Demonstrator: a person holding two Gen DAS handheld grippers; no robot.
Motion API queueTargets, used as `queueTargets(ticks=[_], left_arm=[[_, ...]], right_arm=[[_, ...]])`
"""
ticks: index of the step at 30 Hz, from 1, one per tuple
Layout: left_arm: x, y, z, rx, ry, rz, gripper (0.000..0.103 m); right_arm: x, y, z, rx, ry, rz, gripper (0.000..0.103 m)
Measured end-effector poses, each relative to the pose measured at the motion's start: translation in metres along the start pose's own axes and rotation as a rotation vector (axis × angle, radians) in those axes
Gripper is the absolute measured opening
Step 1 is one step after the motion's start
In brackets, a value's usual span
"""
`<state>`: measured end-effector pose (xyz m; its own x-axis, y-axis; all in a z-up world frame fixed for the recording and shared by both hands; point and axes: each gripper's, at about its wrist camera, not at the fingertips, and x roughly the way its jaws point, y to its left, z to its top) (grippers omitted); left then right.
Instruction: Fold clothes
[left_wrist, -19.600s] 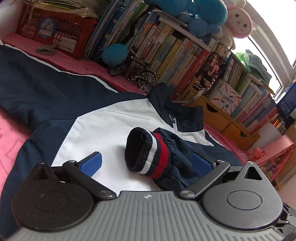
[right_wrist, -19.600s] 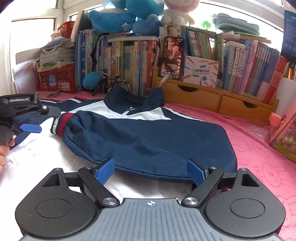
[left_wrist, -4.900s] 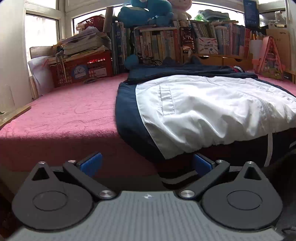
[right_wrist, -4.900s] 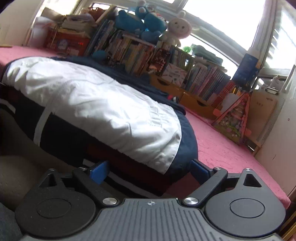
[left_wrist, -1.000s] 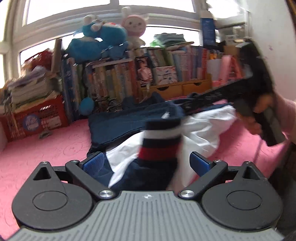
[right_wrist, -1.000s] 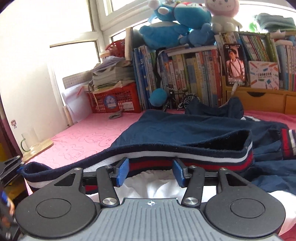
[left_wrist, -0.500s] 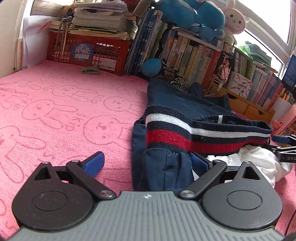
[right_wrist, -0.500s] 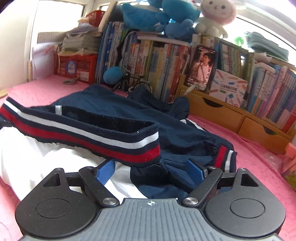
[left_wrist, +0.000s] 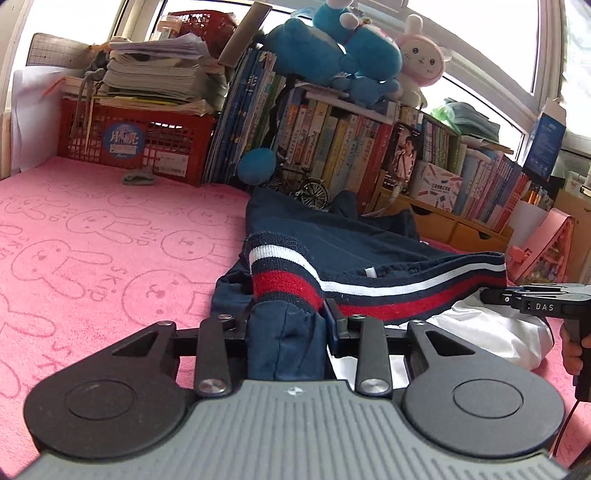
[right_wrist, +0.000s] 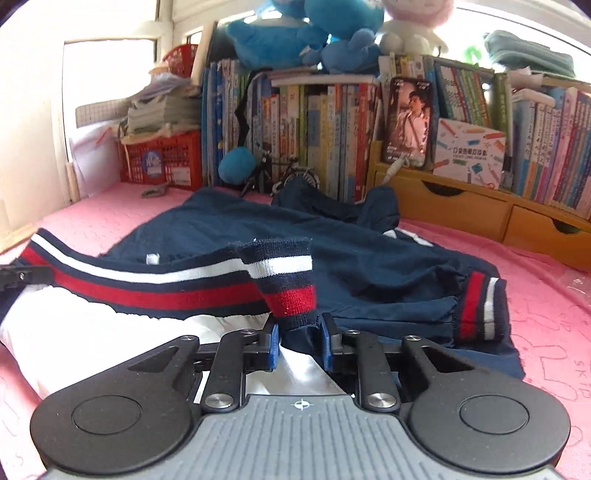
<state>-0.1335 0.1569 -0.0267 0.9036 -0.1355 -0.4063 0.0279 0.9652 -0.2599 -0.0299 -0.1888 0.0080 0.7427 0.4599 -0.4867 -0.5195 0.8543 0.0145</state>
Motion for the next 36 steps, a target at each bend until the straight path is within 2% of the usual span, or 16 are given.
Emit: queueTargets(ticks=[1,2,3,4,5,6,7,8,11,14,21,24,28,31,33,36], left_arm=[[0.003,-0.001,0.0,0.011,0.011,0.005,0.048],[0.007,-0.001,-0.001,0.012,0.026,0.014,0.059],[0.011,0.0,-0.002,0.011,0.042,0.024,0.065],[0.016,0.0,-0.003,0.01,0.058,0.033,0.07],[0.019,0.0,-0.005,0.004,0.072,0.044,0.069],[0.022,-0.001,-0.007,-0.002,0.086,0.055,0.066],[0.026,-0.001,-0.008,-0.008,0.1,0.067,0.048],[0.024,-0.003,-0.009,0.0,0.091,0.074,0.033],[0.008,-0.011,-0.007,0.038,0.04,0.071,0.02],[-0.008,-0.019,0.008,0.071,-0.027,0.034,0.018],[0.015,-0.066,0.101,0.252,-0.228,-0.125,0.019],[0.062,-0.098,0.138,0.35,-0.279,-0.107,0.022],[0.162,-0.106,0.159,0.336,-0.13,-0.033,0.028],[0.214,-0.094,0.138,0.317,0.029,0.023,0.028],[0.237,-0.086,0.119,0.331,0.111,0.063,0.03],[0.239,-0.065,0.107,0.317,0.14,0.058,0.057]], right_arm=[[-0.006,0.0,0.003,-0.017,-0.011,0.004,0.025],[-0.007,0.001,0.005,-0.055,-0.013,-0.001,0.037],[-0.003,0.002,0.006,-0.095,-0.004,-0.015,0.047],[0.006,0.002,0.007,-0.111,0.017,-0.03,0.07],[0.016,0.002,0.006,-0.117,0.041,-0.045,0.077],[0.027,0.001,0.004,-0.101,0.073,-0.04,0.075],[0.038,0.0,0.002,-0.075,0.107,-0.026,0.068],[0.044,0.001,0.0,-0.049,0.13,-0.014,0.048],[0.043,0.01,-0.004,-0.032,0.114,-0.016,0.02],[0.018,0.017,-0.001,-0.038,0.025,-0.037,0.012],[-0.065,-0.008,0.041,0.04,-0.285,-0.237,0.009],[-0.066,-0.025,0.066,0.025,-0.359,-0.369,0.009],[-0.013,-0.066,0.081,0.047,-0.305,-0.543,0.009],[0.028,-0.107,0.068,0.254,-0.153,-0.415,0.01],[0.044,-0.129,0.053,0.401,-0.094,-0.263,0.014],[0.062,-0.145,0.044,0.464,-0.025,-0.176,0.039]])
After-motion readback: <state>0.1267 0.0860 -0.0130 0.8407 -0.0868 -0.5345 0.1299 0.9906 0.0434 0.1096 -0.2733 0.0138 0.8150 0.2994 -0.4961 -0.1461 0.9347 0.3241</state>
